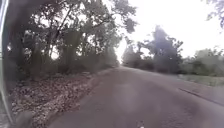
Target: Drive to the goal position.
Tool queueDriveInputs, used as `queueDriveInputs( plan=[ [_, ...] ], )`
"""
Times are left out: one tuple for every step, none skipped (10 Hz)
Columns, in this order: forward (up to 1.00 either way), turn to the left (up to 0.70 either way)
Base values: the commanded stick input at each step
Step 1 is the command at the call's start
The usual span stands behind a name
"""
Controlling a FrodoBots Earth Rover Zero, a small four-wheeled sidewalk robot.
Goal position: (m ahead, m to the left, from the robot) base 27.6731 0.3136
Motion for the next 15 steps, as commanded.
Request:
queueDriveInputs(
  plan=[
    [0.7, 0.01],
    [0.7, 0.01],
    [0.7, 0.01],
    [0.7, 0.01],
    [0.7, 0.01],
    [0.7, 0.01],
    [0.7, 0.01],
    [0.7, 0.01],
    [0.7, 0.01],
    [0.7, 0.01],
    [0.7, 0.01],
    [0.7, 0.01],
    [0.7, 0.01],
    [0.7, 0.01],
    [0.7, 0.01]
  ],
)
